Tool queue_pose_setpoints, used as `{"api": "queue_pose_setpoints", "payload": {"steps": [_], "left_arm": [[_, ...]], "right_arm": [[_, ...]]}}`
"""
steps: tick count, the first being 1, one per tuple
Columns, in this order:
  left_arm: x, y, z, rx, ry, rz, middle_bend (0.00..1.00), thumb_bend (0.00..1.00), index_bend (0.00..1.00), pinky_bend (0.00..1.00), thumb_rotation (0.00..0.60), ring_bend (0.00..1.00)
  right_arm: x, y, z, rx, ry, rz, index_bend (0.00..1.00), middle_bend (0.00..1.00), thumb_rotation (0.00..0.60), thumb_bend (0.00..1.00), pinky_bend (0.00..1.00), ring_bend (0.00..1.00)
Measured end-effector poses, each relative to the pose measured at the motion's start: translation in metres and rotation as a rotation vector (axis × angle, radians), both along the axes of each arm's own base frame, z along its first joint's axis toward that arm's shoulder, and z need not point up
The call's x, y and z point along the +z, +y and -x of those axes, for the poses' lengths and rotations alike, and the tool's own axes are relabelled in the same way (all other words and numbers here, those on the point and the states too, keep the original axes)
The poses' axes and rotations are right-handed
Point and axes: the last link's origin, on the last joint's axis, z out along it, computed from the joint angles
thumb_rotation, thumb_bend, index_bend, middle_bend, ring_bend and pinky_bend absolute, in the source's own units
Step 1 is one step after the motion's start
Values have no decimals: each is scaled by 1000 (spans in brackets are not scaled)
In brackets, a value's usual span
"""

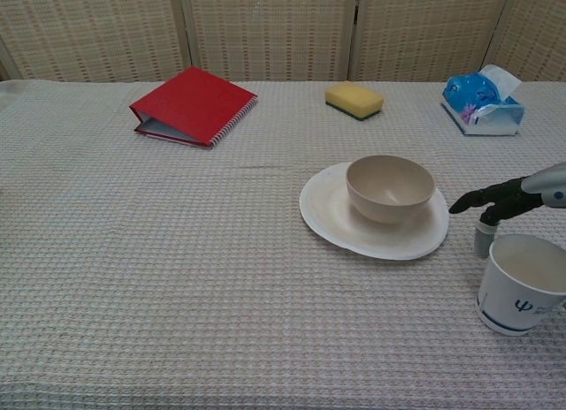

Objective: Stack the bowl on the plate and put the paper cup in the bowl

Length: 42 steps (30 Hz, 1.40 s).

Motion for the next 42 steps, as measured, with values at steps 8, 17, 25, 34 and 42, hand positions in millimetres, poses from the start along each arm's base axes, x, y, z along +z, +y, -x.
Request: {"api": "queue_pose_setpoints", "payload": {"steps": [8, 17, 25, 34, 42], "left_arm": [[0, 0, 0, 0, 0, -1, 44, 277, 0, 285, 600, 0], [-3, 2, 0, 4, 6, 9, 44, 276, 0, 285, 600, 0], [-3, 4, 1, 9, 2, 14, 44, 276, 0, 285, 600, 0], [3, 6, 5, 23, -15, 5, 44, 276, 0, 285, 600, 0], [4, 8, 7, 37, -18, 8, 44, 277, 0, 285, 600, 0]], "right_arm": [[1, -1, -3, 1, -17, 27, 378, 0, 600, 270, 0, 0], [28, -13, -33, 35, -125, 121, 378, 3, 600, 260, 0, 0], [32, -43, -62, 18, -217, 172, 378, 16, 600, 248, 0, 0], [17, -81, -78, -28, -236, 204, 378, 16, 600, 246, 0, 0], [-4, -111, -80, -83, -216, 215, 378, 16, 600, 244, 0, 0]]}}
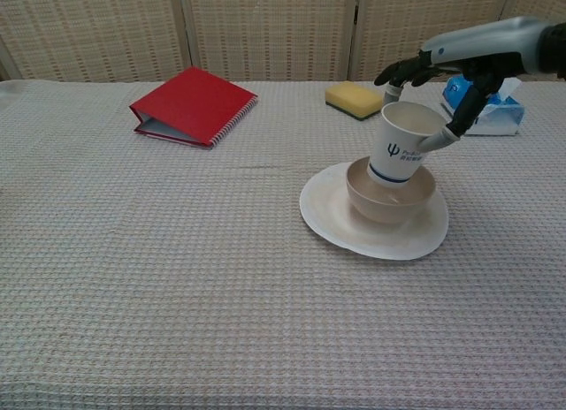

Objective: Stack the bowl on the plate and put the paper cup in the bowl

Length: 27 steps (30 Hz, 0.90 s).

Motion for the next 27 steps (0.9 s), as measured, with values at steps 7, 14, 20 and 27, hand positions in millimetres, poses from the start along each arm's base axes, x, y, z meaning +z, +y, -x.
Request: {"api": "queue_pose_setpoints", "payload": {"steps": [7, 14, 20, 27], "left_arm": [[1, 1, 1, 7, -2, -2, 44, 276, 0, 285, 600, 0], [3, 0, 1, 5, -8, -9, 44, 276, 0, 285, 600, 0], [4, -1, 0, -3, -13, -7, 44, 276, 0, 285, 600, 0], [7, -3, -1, -9, -22, -15, 44, 276, 0, 285, 600, 0]], "right_arm": [[-12, -12, 3, -21, 23, -1, 378, 16, 600, 244, 0, 0], [-24, -12, 6, -23, 51, -20, 378, 13, 600, 244, 0, 0], [-32, -13, 7, -21, 79, -23, 378, 10, 600, 240, 0, 0], [-38, -15, 10, -33, 122, -18, 352, 0, 600, 215, 0, 0]]}}
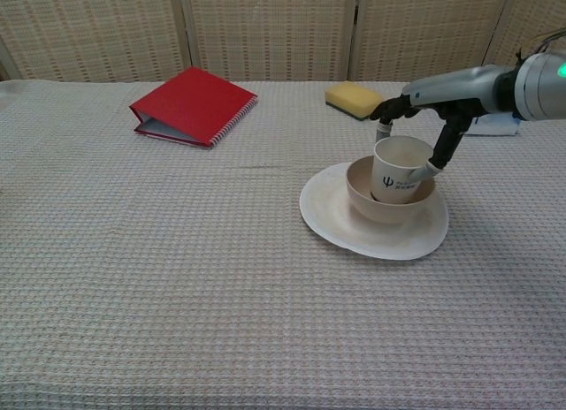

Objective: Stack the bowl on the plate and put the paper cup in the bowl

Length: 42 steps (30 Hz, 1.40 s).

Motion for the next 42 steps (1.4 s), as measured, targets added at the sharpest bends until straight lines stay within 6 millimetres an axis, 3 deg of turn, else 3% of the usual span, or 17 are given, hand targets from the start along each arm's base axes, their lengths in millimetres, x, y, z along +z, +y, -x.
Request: {"api": "queue_pose_setpoints", "payload": {"steps": [6, 12, 16, 22, 28, 31, 36, 42], "left_arm": [[2, -1, 0, -5, -5, -3, 44, 276, 0, 285, 600, 0], [3, -3, -1, -8, -7, -7, 44, 277, 0, 285, 600, 0], [2, -2, -1, -9, -5, -6, 44, 276, 0, 285, 600, 0], [0, -2, -1, -8, 4, -4, 44, 276, 0, 285, 600, 0], [-4, -2, -4, -11, 1, 0, 44, 277, 0, 285, 600, 0], [-2, -3, -5, -20, -5, -4, 44, 276, 0, 285, 600, 0], [2, -6, -8, -38, -23, -17, 44, 277, 0, 285, 600, 0], [4, -10, -11, -65, -36, -11, 44, 276, 0, 285, 600, 0]], "right_arm": [[-3, 0, 1, -25, 28, -2, 271, 0, 600, 199, 0, 0], [-2, 2, 1, -42, 40, -16, 29, 0, 600, 93, 0, 0], [7, 4, -2, -47, 20, -10, 0, 0, 600, 69, 0, 0], [38, 12, -5, -40, -3, 19, 0, 0, 600, 64, 0, 0], [83, 35, 1, -2, -34, 97, 0, 0, 600, 64, 0, 0], [97, 54, 11, 52, -59, 154, 0, 0, 600, 64, 0, 0], [122, 98, 44, 164, -101, 299, 0, 0, 600, 64, 0, 0], [136, 163, 116, 140, -85, 456, 0, 0, 600, 63, 0, 0]]}}
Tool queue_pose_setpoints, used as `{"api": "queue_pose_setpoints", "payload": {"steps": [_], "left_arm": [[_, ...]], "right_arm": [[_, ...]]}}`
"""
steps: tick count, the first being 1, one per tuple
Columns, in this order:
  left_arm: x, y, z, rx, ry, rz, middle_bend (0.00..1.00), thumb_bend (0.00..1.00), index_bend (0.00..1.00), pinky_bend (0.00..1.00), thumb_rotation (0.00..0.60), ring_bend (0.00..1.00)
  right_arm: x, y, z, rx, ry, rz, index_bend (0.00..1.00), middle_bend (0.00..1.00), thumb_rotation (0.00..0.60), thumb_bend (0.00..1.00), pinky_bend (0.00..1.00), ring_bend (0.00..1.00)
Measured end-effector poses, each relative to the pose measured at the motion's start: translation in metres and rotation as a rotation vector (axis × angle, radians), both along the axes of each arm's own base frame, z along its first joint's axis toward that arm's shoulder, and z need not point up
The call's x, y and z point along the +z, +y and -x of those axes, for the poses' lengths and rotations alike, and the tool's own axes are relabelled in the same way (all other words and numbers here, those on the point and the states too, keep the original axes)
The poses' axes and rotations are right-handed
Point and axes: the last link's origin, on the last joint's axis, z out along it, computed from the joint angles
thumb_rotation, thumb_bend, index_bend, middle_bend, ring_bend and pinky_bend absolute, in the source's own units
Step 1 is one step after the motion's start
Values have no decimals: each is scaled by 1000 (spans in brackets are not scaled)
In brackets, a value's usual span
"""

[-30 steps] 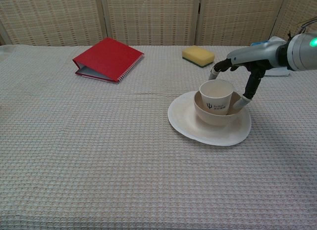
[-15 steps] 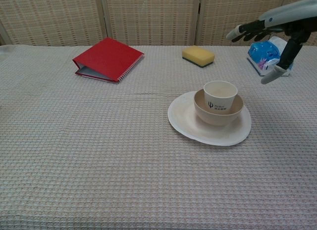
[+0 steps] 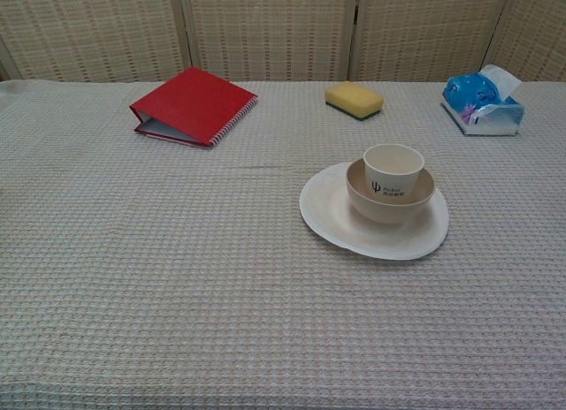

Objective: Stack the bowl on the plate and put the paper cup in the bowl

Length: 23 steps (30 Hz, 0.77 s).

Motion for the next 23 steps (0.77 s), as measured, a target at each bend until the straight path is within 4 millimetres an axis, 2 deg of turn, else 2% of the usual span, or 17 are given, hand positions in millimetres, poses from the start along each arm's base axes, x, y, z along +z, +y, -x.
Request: {"api": "queue_pose_setpoints", "payload": {"steps": [2, 5, 8, 23], "left_arm": [[0, -1, -1, -7, 1, 5, 44, 276, 0, 285, 600, 0], [-2, -2, -1, -13, 6, 14, 44, 276, 0, 285, 600, 0], [-4, -4, -3, -19, 11, 21, 44, 276, 0, 285, 600, 0], [-7, -10, -4, -28, 33, 22, 44, 276, 0, 285, 600, 0]], "right_arm": [[-4, 17, 18, -10, 7, 21, 0, 0, 600, 63, 0, 0], [-15, 35, 35, -15, 21, 49, 0, 0, 600, 64, 0, 0], [-24, 43, 41, -10, 45, 74, 0, 0, 600, 64, 0, 0], [-37, 53, 49, -15, 40, 77, 0, 0, 600, 64, 0, 0]]}}
